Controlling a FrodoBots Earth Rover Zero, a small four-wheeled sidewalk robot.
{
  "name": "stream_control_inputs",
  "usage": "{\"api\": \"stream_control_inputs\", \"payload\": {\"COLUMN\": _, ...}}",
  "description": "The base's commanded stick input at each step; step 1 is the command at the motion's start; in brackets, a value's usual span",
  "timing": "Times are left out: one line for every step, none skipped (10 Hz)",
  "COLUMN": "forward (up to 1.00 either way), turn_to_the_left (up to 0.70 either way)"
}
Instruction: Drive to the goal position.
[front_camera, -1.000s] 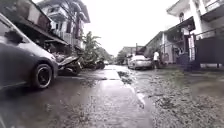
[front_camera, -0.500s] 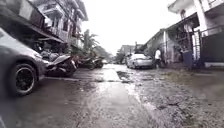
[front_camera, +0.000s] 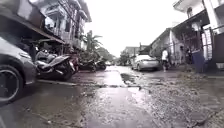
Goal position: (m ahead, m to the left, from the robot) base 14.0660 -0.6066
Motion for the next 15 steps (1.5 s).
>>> {"api": "stream_control_inputs", "payload": {"forward": 1.00, "turn_to_the_left": 0.00}}
{"api": "stream_control_inputs", "payload": {"forward": 1.00, "turn_to_the_left": 0.00}}
{"api": "stream_control_inputs", "payload": {"forward": 1.00, "turn_to_the_left": 0.00}}
{"api": "stream_control_inputs", "payload": {"forward": 1.00, "turn_to_the_left": 0.00}}
{"api": "stream_control_inputs", "payload": {"forward": 1.00, "turn_to_the_left": 0.00}}
{"api": "stream_control_inputs", "payload": {"forward": 1.00, "turn_to_the_left": 0.00}}
{"api": "stream_control_inputs", "payload": {"forward": 1.00, "turn_to_the_left": 0.00}}
{"api": "stream_control_inputs", "payload": {"forward": 1.00, "turn_to_the_left": -0.09}}
{"api": "stream_control_inputs", "payload": {"forward": 1.00, "turn_to_the_left": -0.27}}
{"api": "stream_control_inputs", "payload": {"forward": 1.00, "turn_to_the_left": -0.27}}
{"api": "stream_control_inputs", "payload": {"forward": 1.00, "turn_to_the_left": 0.00}}
{"api": "stream_control_inputs", "payload": {"forward": 1.00, "turn_to_the_left": 0.00}}
{"api": "stream_control_inputs", "payload": {"forward": 1.00, "turn_to_the_left": 0.00}}
{"api": "stream_control_inputs", "payload": {"forward": 1.00, "turn_to_the_left": 0.00}}
{"api": "stream_control_inputs", "payload": {"forward": 1.00, "turn_to_the_left": 0.00}}
